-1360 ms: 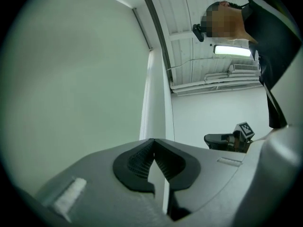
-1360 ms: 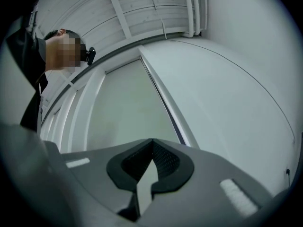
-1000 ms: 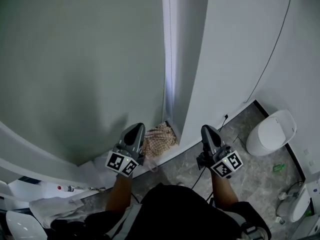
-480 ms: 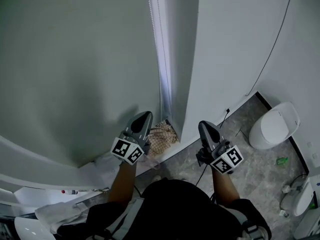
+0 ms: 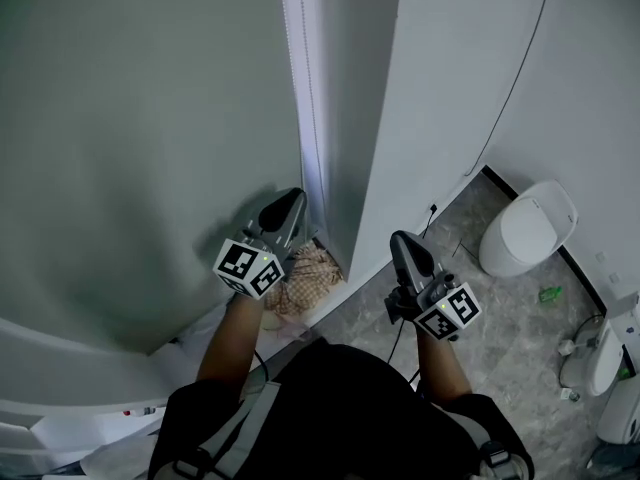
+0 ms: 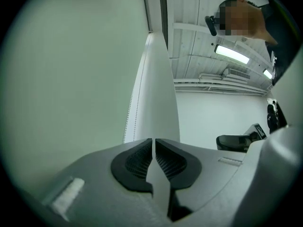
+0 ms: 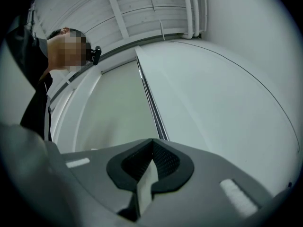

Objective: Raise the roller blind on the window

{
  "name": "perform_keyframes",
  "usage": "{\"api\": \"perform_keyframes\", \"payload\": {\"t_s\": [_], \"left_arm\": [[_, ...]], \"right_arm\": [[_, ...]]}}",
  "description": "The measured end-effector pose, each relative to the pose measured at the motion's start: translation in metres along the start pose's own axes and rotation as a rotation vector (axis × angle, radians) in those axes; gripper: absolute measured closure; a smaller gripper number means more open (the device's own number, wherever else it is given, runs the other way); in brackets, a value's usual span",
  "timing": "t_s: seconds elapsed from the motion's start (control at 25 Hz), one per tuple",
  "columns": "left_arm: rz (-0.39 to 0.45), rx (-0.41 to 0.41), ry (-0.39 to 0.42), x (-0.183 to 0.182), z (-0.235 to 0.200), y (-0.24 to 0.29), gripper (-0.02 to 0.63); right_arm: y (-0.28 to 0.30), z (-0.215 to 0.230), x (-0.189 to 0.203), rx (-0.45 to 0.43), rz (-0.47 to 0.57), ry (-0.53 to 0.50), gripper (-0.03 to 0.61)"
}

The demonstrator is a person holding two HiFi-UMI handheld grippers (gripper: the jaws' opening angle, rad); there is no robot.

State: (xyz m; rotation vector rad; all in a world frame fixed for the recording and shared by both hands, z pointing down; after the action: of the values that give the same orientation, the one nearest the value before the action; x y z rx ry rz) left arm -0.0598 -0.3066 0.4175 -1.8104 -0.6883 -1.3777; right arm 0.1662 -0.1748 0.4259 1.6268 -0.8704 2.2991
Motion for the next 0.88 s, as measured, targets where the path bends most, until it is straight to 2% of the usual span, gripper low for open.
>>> {"api": "perform_keyframes", "payload": {"t_s": [0.2, 0.32, 0.56, 0.72, 0.88], "left_arm": [[-0.003, -0.001, 0.013, -0.011, -0.019, 0.036, 0.565], [-0.004, 0.0, 0.014, -0.018, -0.025, 0.056, 0.542], [-0.005, -0.03, 0.021, -0.028, -0.036, 0.092, 0.541], [0.012, -0.084, 0.02, -0.033, -0.04, 0.102, 0.517], [0.01, -0.073, 0.006, -0.028, -0.04, 0.106, 0.508]], "right_arm": [[0.003, -0.008, -0.007, 0.013, 0.022, 0.003, 0.578], [-0.002, -0.003, -0.004, 0.021, 0.001, -0.024, 0.578], [-0.007, -0.002, -0.011, 0.012, 0.002, -0.031, 0.578], [-0.02, 0.007, -0.014, 0.045, -0.005, -0.05, 0.578], [-0.026, 0.012, -0.017, 0.063, 0.006, -0.031, 0.578]]}}
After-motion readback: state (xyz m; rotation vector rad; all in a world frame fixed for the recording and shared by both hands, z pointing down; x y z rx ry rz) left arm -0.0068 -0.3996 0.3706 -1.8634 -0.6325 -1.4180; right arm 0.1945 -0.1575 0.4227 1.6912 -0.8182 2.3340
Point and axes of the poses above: the fingertips, and each gripper's own axes: y forward along the fingers, z to its right, x out of its underside, the point moved 6 cm from there along -y, backward along the fingers, and after that the axes turned 4 degrees about -y, right-handed, at the moved point
